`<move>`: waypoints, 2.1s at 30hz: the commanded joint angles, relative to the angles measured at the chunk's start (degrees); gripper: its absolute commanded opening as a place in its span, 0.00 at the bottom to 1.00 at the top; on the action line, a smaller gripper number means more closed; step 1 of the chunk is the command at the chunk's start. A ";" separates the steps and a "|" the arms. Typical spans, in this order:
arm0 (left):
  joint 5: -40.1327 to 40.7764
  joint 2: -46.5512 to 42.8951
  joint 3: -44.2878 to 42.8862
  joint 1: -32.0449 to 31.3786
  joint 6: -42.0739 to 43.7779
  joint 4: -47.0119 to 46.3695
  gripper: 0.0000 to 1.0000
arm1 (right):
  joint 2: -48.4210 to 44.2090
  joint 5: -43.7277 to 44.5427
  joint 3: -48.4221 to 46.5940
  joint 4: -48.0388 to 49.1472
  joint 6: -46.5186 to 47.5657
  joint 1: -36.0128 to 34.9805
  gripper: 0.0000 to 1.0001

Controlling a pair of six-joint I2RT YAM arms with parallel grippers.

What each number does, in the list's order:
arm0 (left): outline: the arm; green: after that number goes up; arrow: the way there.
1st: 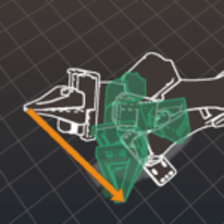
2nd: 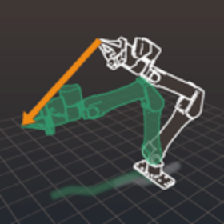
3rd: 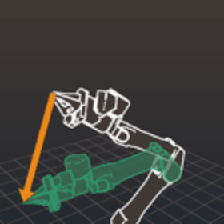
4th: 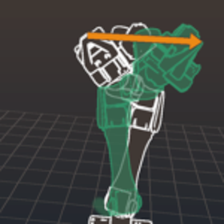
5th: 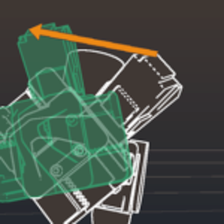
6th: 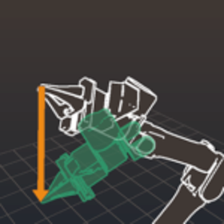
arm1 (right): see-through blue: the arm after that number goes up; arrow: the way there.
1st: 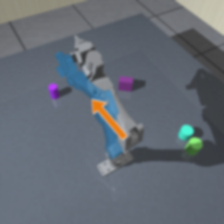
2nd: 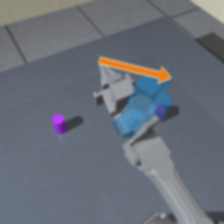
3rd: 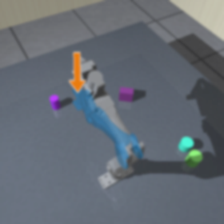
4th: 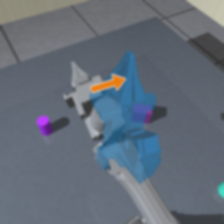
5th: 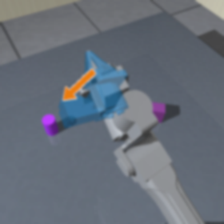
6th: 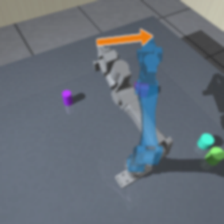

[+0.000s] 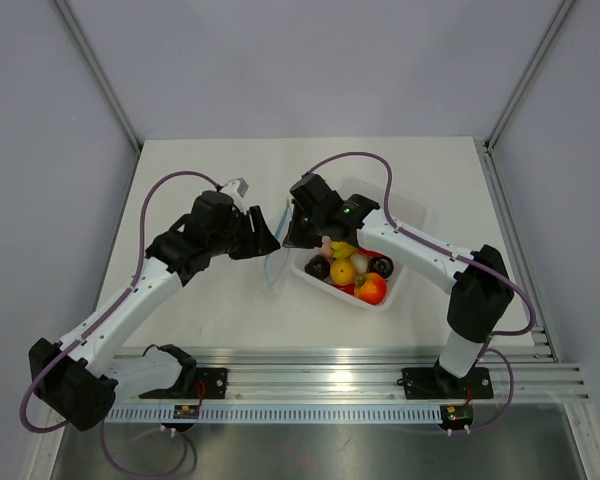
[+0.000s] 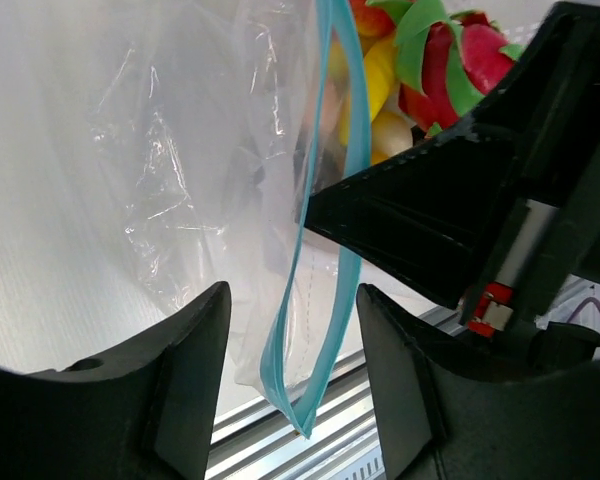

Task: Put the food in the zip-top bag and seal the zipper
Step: Open the zipper of the food storage bag, then pick up the fake fruit from the bin.

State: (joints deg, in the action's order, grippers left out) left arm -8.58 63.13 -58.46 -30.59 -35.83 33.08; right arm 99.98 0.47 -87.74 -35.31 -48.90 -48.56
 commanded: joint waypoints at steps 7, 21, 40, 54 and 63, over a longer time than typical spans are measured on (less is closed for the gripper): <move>3.39 7.43 -2.26 -0.52 -0.29 -3.56 0.39 | -0.05 0.76 -2.78 -0.02 -0.23 -0.49 0.00; 1.64 6.13 -2.72 4.83 4.11 3.83 0.00 | -5.15 11.31 1.09 -5.29 4.61 -0.49 0.00; 14.90 14.74 -14.93 2.73 3.58 17.72 0.00 | -10.15 11.92 2.40 -7.58 7.86 -1.28 0.66; 13.76 13.77 -13.97 1.15 3.75 15.52 0.00 | -17.02 18.87 19.88 -8.12 2.76 1.27 0.85; 12.80 13.59 -13.61 0.27 4.02 14.64 0.00 | -10.34 18.51 20.15 -6.18 3.91 2.23 0.88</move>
State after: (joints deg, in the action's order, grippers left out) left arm 4.10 78.37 -71.22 -29.82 -32.75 49.74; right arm 88.42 18.22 -67.37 -44.45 -44.60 -47.31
